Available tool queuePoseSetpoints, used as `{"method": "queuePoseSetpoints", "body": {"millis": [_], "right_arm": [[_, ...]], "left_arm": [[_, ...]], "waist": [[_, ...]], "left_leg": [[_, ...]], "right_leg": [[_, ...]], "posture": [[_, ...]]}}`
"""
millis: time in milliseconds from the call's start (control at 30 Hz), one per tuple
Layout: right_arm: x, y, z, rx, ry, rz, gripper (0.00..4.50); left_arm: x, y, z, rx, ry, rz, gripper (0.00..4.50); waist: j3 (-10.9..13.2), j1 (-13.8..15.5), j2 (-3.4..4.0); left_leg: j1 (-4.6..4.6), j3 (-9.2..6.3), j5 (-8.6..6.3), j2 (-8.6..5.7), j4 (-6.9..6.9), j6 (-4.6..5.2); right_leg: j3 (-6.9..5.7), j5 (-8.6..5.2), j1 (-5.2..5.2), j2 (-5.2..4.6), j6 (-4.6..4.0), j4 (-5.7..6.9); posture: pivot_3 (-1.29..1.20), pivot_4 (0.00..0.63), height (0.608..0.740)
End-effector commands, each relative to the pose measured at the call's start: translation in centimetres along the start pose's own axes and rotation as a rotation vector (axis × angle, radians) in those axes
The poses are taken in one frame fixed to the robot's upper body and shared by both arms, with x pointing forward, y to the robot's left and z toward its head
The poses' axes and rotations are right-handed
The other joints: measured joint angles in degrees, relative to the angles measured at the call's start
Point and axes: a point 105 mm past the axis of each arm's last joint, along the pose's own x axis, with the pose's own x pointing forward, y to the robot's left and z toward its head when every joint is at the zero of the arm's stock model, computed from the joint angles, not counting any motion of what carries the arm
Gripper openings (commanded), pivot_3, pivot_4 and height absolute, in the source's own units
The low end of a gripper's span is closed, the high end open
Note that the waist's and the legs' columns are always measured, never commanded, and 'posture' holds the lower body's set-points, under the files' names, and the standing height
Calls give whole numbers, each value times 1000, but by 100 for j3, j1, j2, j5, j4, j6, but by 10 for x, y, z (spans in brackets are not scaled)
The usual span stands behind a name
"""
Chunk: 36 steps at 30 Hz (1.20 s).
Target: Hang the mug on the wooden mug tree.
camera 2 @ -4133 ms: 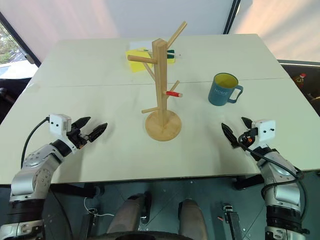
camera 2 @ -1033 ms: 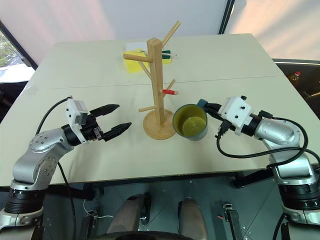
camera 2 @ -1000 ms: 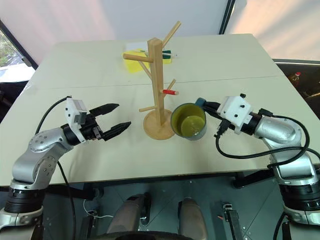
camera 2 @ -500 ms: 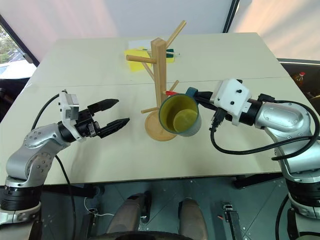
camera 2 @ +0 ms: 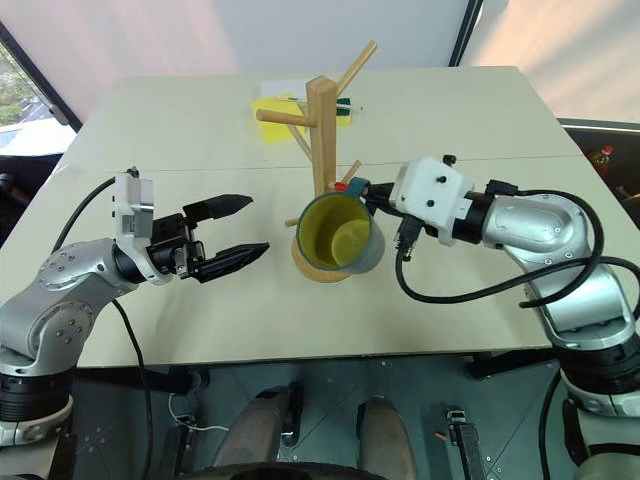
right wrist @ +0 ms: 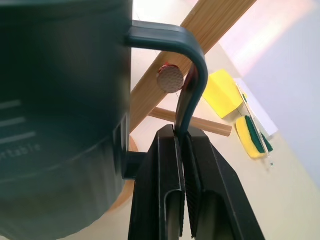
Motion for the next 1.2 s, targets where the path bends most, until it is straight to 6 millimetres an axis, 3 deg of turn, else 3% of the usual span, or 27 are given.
{"method": "queuePoseSetpoints", "body": {"millis": [33, 100, 200, 367, 633, 700, 767, 900, 1000, 1200], "right_arm": [[1, -8, 8, -38, -16, -35, 43], [2, -8, 7, -27, -18, -31, 43], [4, -10, 9, -15, -27, -31, 983], [0, -19, 12, -36, -31, -78, 3473], [-39, -37, -6, 153, -72, -191, 3473], [-52, -44, -22, 332, -135, -285, 3473], [-59, -38, -46, 487, -153, -340, 3473], [-57, -14, -91, 591, -90, -416, 3473], [-45, -1, -115, 629, -62, -472, 3473], [-25, 17, -126, 704, -95, -448, 3473]], "left_arm": [[3, -7, 11, 41, -17, -25, 4500], [3, -7, 11, 41, -18, -26, 4500], [2, -8, 11, 41, -19, -25, 4500], [2, -7, 10, 37, -20, -16, 4500], [-9, 21, 7, 2, -51, 152, 4500], [-18, 38, -4, -14, -28, 264, 4500], [-28, 52, -16, -8, -16, 372, 4500], [-48, 78, -44, -14, 9, 607, 4500], [-61, 83, -69, -27, 48, 726, 4500], [-73, 82, -93, -43, 81, 819, 4500]], "waist": [[0, 2, 0], [0, 6, 0], [0, 4, 0], [0, 4, 0], [0, 14, -4], [-2, 6, -6], [-4, 9, -9], [-4, 5, -7], [-4, -24, -7], [-4, -16, -8]], "left_leg": [[0, 0, 0, 0, 0, 0], [0, 0, 0, 0, 0, 0], [0, 0, 0, 0, 0, 1], [4, 0, 0, 0, 1, 1], [5, -1, 0, -2, 4, 1], [11, -3, 0, 0, 5, 2], [19, -3, 0, 2, 6, 2], [18, 0, 1, -1, 9, 2], [19, 7, 1, -3, 15, 2], [23, 2, 3, -1, 27, -4]], "right_leg": [[0, 0, 0, 0, 0, 0], [0, 0, 1, 0, 0, 0], [-2, 1, 1, 2, 1, 0], [-2, 1, 6, 4, 1, 0], [-6, 1, 12, 4, 3, 0], [-6, 2, 17, 4, 3, 2], [-6, 2, 22, 6, 3, 8], [-5, 2, 15, 9, 4, 18], [1, 8, 8, 10, 15, 37], [4, 1, -1, 9, 3, 73]], "posture": [[0, 150, 740], [0, 150, 740], [0, 150, 740], [0, 150, 740], [0, 150, 740], [0, 150, 740], [0, 150, 740], [0, 150, 740], [0, 150, 740], [0, 150, 740]]}}
